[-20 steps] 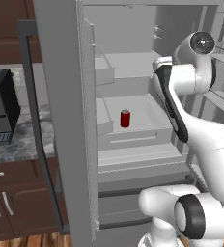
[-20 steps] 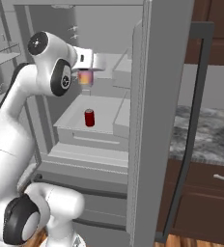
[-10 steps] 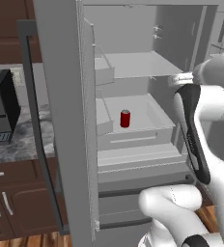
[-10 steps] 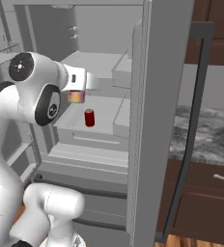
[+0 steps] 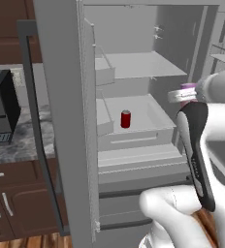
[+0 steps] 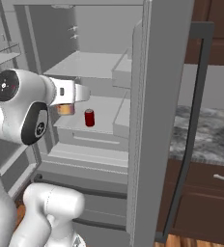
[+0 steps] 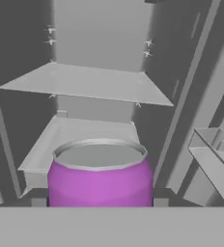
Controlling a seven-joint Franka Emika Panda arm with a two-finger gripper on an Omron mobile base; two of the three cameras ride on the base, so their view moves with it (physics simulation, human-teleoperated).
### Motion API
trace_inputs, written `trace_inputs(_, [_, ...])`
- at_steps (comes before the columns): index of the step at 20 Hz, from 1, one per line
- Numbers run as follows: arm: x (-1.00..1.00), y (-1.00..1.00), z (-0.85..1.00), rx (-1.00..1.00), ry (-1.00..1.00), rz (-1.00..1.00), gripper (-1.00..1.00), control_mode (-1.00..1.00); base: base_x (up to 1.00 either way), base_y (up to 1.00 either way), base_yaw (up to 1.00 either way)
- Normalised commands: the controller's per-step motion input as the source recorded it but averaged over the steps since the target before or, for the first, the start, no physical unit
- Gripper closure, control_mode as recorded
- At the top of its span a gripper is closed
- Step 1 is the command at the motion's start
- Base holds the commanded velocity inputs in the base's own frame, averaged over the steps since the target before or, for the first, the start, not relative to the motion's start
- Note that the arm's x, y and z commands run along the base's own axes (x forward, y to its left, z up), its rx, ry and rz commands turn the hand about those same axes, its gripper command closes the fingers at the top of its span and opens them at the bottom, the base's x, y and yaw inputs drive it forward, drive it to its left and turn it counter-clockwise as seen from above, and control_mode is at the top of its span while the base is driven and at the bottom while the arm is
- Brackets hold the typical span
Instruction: Open the fridge, grab two sodas, and place both sodas inside the bowl with ice on the dining counter.
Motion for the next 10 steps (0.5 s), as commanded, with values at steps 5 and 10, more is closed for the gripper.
trace_inputs(5, [-0.42, 0.02, -0.10, -0.01, -0.03, 0.00, 1.00, 1.00, -0.18, 0.02, 0.00])
trace_inputs(10, [0.00, 0.00, 0.00, 0.00, 0.00, 0.00, 1.00, 1.00, -0.99, 0.10, 0.00])
